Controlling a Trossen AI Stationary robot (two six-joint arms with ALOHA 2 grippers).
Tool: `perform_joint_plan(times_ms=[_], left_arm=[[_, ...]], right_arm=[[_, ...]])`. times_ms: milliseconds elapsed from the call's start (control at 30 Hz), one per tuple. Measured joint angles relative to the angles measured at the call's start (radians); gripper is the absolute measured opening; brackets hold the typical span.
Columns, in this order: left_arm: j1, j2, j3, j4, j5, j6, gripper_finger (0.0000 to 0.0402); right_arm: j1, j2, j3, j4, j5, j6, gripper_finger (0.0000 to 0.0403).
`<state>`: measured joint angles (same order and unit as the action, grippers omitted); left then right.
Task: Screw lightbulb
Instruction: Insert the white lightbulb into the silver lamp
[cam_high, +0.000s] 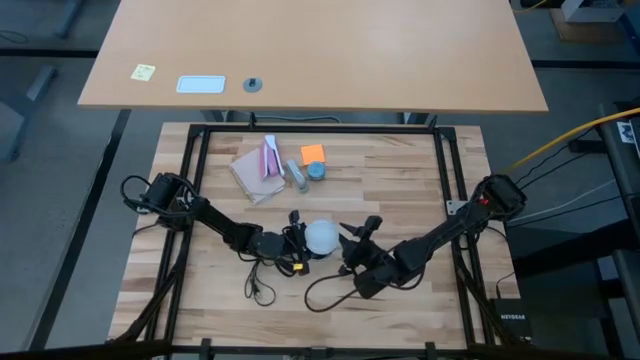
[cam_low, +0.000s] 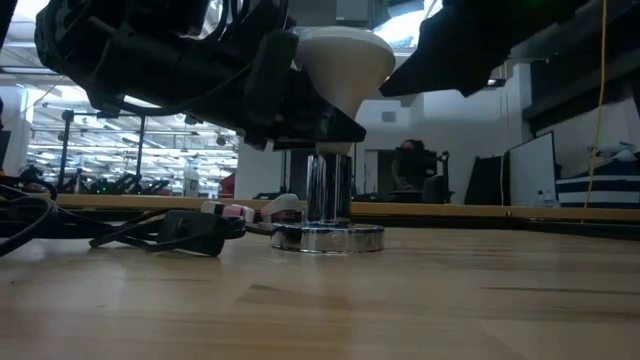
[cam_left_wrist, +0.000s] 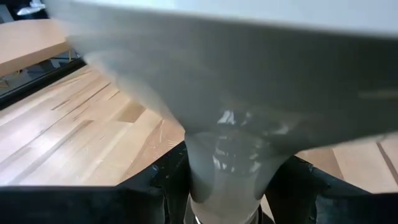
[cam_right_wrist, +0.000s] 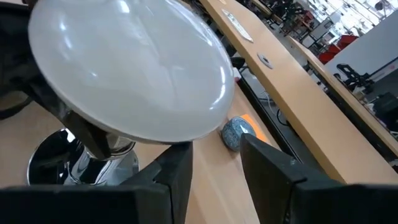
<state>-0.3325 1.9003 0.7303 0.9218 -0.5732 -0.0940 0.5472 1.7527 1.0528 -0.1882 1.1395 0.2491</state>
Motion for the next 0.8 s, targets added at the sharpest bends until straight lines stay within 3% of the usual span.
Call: perform_joint_plan(times_ms=[433, 800], left_arm=[[0.000, 0.000, 0.000, 0.007, 0.000, -0.084, 0.0166], [-0.007, -0.002, 0.000, 0.006, 0.000, 0.130, 0.0166]], right_arm=[[-0.013, 0.000, 0.000, 0.005, -0.052, -0.001, 0.0138], [-0.013, 0.000, 0.000, 0.007, -0.052, -0.001, 0.0138]])
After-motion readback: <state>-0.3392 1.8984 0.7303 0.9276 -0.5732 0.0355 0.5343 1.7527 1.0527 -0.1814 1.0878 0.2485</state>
